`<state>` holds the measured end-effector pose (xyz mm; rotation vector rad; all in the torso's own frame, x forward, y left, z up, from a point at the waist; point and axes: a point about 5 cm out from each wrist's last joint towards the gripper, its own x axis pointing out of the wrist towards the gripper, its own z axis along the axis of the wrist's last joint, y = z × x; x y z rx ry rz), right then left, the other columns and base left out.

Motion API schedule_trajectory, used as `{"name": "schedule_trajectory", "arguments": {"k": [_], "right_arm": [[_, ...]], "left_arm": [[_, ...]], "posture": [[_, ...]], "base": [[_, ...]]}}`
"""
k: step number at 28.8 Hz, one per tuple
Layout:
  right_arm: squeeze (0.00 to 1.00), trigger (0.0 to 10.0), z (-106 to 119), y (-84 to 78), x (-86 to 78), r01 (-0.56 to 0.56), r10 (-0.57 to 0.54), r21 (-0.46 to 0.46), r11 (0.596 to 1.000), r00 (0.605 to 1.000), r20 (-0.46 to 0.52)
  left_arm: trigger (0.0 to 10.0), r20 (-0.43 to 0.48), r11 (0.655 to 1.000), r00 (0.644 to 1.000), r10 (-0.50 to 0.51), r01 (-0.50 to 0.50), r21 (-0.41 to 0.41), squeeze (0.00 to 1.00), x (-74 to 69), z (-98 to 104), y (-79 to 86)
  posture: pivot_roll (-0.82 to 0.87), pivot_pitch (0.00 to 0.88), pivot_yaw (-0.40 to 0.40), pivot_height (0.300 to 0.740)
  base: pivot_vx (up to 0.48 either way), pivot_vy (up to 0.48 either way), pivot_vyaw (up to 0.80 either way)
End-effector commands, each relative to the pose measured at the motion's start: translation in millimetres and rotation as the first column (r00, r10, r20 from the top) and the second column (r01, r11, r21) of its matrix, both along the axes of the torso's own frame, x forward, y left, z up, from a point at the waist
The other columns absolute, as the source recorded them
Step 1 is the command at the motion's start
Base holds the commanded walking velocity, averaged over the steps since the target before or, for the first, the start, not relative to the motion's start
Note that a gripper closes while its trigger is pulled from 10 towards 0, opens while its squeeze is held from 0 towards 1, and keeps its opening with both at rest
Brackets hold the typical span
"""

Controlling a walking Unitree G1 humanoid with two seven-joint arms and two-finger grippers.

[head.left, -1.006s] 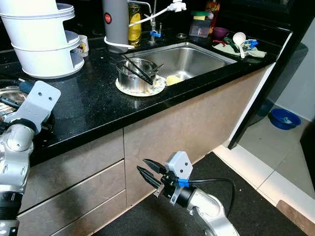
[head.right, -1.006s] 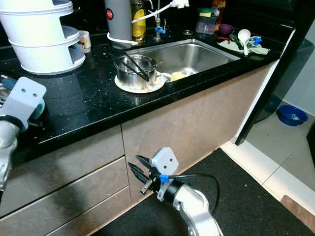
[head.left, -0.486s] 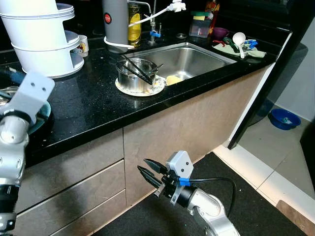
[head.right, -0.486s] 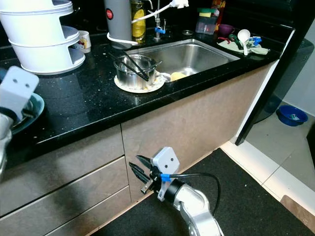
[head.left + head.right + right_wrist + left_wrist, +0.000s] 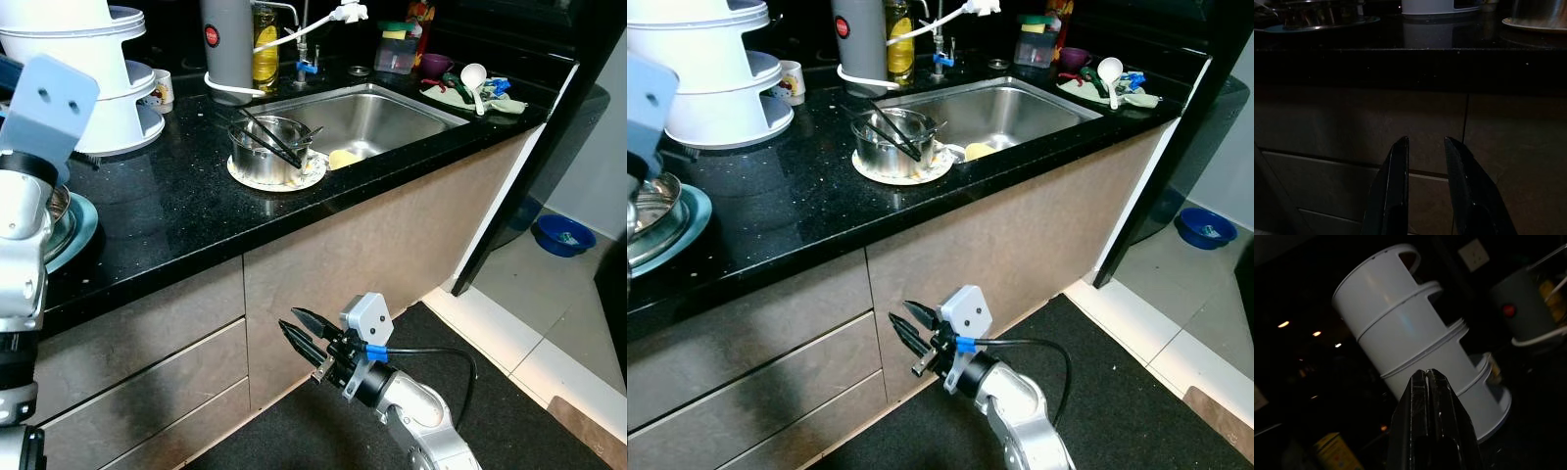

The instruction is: Kitchen organization

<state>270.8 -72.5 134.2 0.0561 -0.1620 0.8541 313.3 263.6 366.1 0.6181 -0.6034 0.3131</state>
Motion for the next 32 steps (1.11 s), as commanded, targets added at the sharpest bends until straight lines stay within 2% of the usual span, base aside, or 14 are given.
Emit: {"name": "schedule_trajectory", "arguments": {"k": [1, 4, 5, 6, 7, 12, 14, 16, 20, 23, 27, 28, 29, 32], "right_arm": [[0.0, 10.0, 2, -2.8, -0.2, 0.012, -0.012, 0.025, 1.0, 1.0, -0.008], [0.0, 10.0, 3, -2.8, 0.3, 0.014, -0.013, 0.031, 0.999, 1.0, -0.009], [0.0, 10.0, 4, -2.9, 0.9, 0.016, -0.015, 0.035, 0.999, 1.0, -0.007], [0.0, 10.0, 4, -2.9, 0.9, 0.016, -0.015, 0.035, 0.999, 1.0, -0.007], [0.0, 10.0, 8, -3.5, 2.8, 0.031, -0.03, 0.068, 0.997, 0.999, -0.009], [0.0, 10.0, 26, -5.8, 8.8, 0.056, -0.05, 0.214, 0.975, 0.998, -0.035], [0.0, 10.0, 33, -3.0, 7.5, 0.006, 0.01, 0.263, 0.965, 0.998, -0.059], [0.0, 10.0, 39, 2.5, 0.6, -0.098, 0.12, 0.283, 0.954, 0.991, -0.062], [0.0, 10.0, 76, 6.6, -9.8, -0.248, 0.263, 0.416, 0.875, 0.965, 0.023], [0.0, 10.0, 99, 3.6, -6.0, -0.25, 0.241, 0.462, 0.851, 0.967, 0.08], [0.0, 10.0, 119, 2.6, 3.3, -0.176, 0.121, 0.376, 0.91, 0.979, 0.165], [0.12, 10.0, 123, 3.0, 5.5, -0.147, 0.084, 0.32, 0.936, 0.975, 0.203], [1.0, 10.0, 123, 4.2, 9.4, -0.092, 0.036, 0.196, 0.976, 0.961, 0.274], [1.0, 10.0, 121, 5.1, 12.1, -0.049, 0.017, 0.089, 0.995, 0.944, 0.329]], "left_arm": [[0.0, 0.051, 0.956, 0.976, -0.213, 0.219, -0.193, 0.0, -2.5, 12, -10.0], [0.0, 0.091, 0.887, 0.933, -0.347, 0.359, -0.291, 0.0, -2.6, 13, -17.7], [0.0, 0.152, 0.8, 0.878, -0.454, 0.477, -0.364, 0.0, -4.7, 15, -23.9], [0.0, 0.152, 0.8, 0.878, -0.454, 0.477, -0.364, 0.0, -4.7, 15, -23.9], [0.0, 0.197, 0.691, 0.798, -0.569, 0.594, -0.411, 0.0, -8.4, 15, -31.0], [0.0, 0.175, 0.547, 0.671, -0.72, 0.705, -0.451, 0.0, -15.3, 4, -41.3], [0.0, 0.092, 0.535, 0.652, -0.753, 0.687, -0.493, 0.0, -12.6, -7, -41.1], [0.0, -0.012, 0.614, 0.69, -0.724, 0.637, -0.466, 0.0, -8.5, -15, -37.9], [0.0, -0.034, 0.585, 0.664, -0.747, 0.632, -0.509, 0.0, -9.6, -20, -33.3], [0.0, -0.037, 0.575, 0.657, -0.753, 0.628, -0.524, 0.0, -10.7, -21, -31.7], [0.0, -0.053, 0.567, 0.648, -0.76, 0.621, -0.541, 0.0, -10.5, -25, -31.1], [0.0, -0.061, 0.569, 0.648, -0.759, 0.614, -0.547, 0.0, -9.4, -26, -30.8], [0.0, -0.085, 0.587, 0.663, -0.744, 0.586, -0.559, 0.0, -6.1, -29, -29.3], [0.0, -0.114, 0.609, 0.682, -0.723, 0.55, -0.571, 0.0, -2.7, -31, -27.4]], "posture": [[0.0, 0.117, -0.035, 0.74], [0.0, 0.117, -0.036, 0.74], [0.0, 0.117, -0.035, 0.74], [0.0, 0.117, -0.035, 0.74], [0.0, 0.117, -0.034, 0.74], [0.0, 0.12, -0.035, 0.74], [0.0, 0.121, -0.038, 0.74], [0.0, 0.121, -0.038, 0.74], [0.0, 0.121, -0.04, 0.74], [-0.01, 0.119, -0.035, 0.74], [-0.01, 0.117, -0.033, 0.74], [-0.01, 0.117, -0.033, 0.74], [-0.02, 0.114, -0.031, 0.74], [-0.02, 0.114, -0.031, 0.74]], "base": [[0.0, 0.0, 0.0], [0.0, 0.0, 0.0], [0.0, 0.0, 0.0], [0.0, 0.0, 0.0], [0.0, 0.0, 0.0], [0.0, 0.0, 0.0], [0.0, 0.0, 0.0], [0.0, 0.0, 0.0], [0.0, 0.0, 0.0], [0.0, 0.0, 0.0], [0.0, 0.0, 0.0], [0.0, 0.0, 0.0], [0.0, 0.0, 0.0], [0.0, 0.0, 0.0]]}}
